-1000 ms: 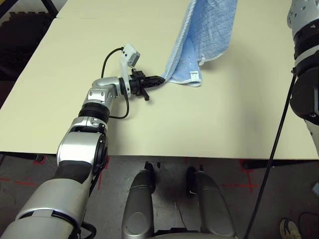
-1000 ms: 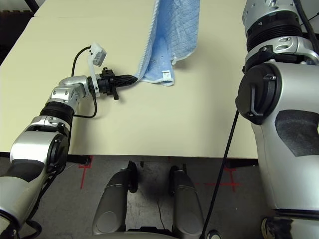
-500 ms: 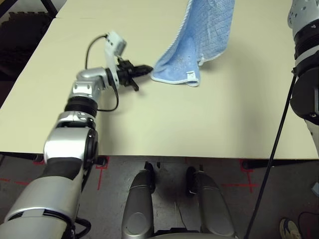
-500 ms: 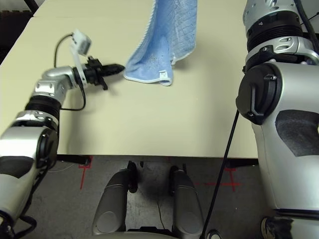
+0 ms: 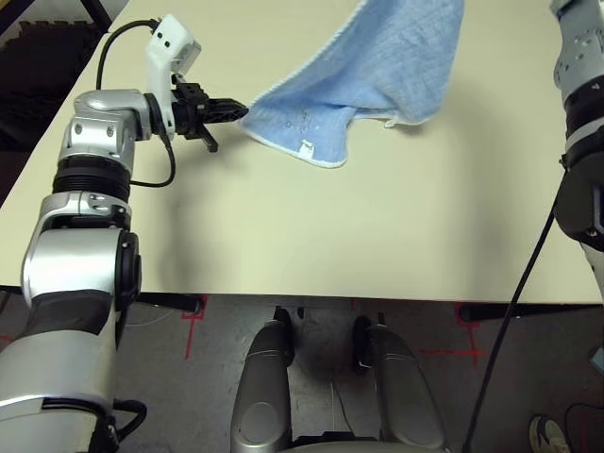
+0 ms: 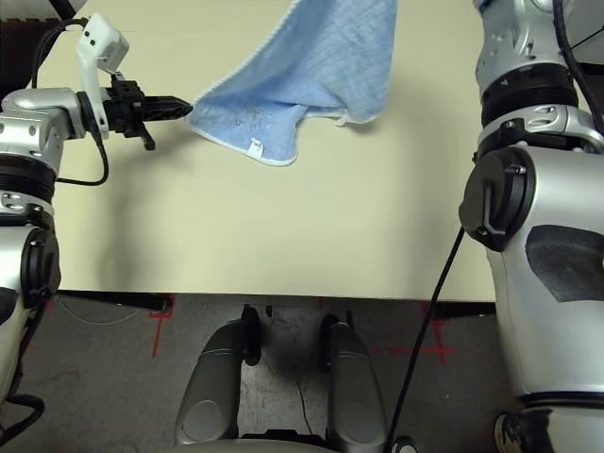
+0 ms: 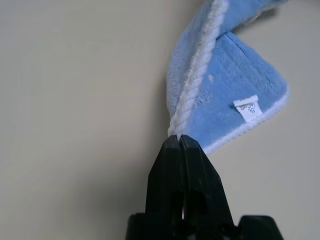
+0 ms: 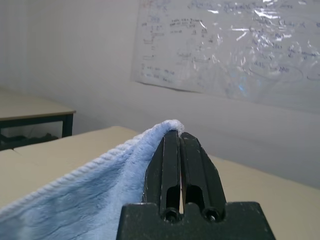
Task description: Fold the towel and set it aside.
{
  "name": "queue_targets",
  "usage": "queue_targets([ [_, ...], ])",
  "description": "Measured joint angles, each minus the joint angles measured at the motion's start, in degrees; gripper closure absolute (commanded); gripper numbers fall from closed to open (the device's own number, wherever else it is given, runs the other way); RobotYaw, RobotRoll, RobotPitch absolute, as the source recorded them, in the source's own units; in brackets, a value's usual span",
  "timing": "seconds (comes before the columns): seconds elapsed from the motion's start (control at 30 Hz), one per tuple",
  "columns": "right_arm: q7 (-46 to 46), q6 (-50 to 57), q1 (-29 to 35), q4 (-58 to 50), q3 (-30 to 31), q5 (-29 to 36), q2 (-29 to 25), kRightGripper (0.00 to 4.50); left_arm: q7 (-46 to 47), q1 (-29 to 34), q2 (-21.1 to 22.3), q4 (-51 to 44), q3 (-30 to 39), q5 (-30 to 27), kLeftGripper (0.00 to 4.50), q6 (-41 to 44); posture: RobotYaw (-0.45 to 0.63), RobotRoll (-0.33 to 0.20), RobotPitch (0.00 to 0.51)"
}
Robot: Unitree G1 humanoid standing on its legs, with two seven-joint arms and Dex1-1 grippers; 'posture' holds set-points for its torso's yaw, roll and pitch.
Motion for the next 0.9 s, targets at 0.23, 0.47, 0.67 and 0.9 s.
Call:
queue_targets([
  [0.23, -0.1, 0.4, -0.8, -1.1, 0.1, 0.0, 0.0, 4.50, 0.5, 5.9, -3.5, -4.4, 0.8, -1.4, 4.46, 1.8, 0.09, 0.000, 0.275],
  [0.47, 1.2, 0.9, -4.3, -1.1, 0.3, 0.0, 0.5, 4.50, 4.0, 8.4, -5.7, -4.9, 1.3, -2.1, 4.46, 1.3, 0.08, 0.000, 0.279],
  [0.67, 2.0, 1.3, -4.6, -1.1, 0.3, 0.0, 1.1, 4.50, 7.1, 9.1, -6.5, -3.5, 1.3, -1.9, 4.46, -1.7, 0.08, 0.000, 0.275],
  [0.9, 2.3, 1.3, -5.2, -1.2, 0.3, 0.0, 1.7, 4.50, 8.6, 9.1, -6.5, -2.8, 1.0, -0.5, 4.46, -5.6, 0.08, 0.000, 0.274],
])
